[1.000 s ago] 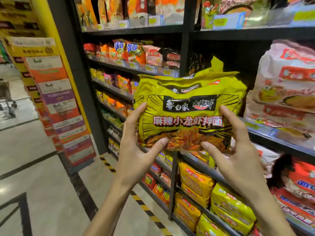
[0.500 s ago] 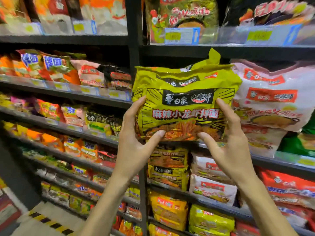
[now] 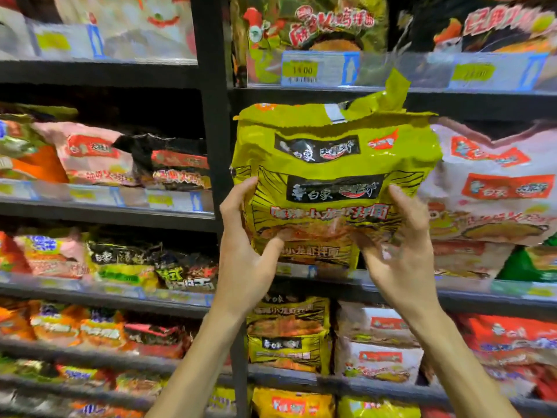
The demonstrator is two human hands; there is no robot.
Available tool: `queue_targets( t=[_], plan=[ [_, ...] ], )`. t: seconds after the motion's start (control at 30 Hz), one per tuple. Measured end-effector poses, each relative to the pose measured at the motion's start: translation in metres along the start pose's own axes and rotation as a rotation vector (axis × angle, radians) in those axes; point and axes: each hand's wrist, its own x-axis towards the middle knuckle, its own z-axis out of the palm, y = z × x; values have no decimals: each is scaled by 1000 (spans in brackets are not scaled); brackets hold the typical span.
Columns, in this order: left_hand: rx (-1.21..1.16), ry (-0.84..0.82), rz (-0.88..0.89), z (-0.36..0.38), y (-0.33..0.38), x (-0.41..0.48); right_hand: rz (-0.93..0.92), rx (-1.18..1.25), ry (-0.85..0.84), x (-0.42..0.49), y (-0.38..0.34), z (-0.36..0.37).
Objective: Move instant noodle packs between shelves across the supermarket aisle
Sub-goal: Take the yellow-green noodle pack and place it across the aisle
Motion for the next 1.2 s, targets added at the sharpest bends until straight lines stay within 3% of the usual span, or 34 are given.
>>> queue_targets(
  t=[0.2, 0.57, 0.7, 1.2],
  plan=[
    [-19, 14, 61, 7, -9, 4, -52, -45, 97, -1, 11, 18],
    [25, 29, 81, 20, -27, 10, -37, -3, 123, -6, 26, 37],
    [63, 28, 65, 22, -32, 12, -42, -101, 109, -8, 31, 43],
    [189, 0, -51, 32, -26, 26, 209, -157, 67, 7, 16, 42]
  ],
)
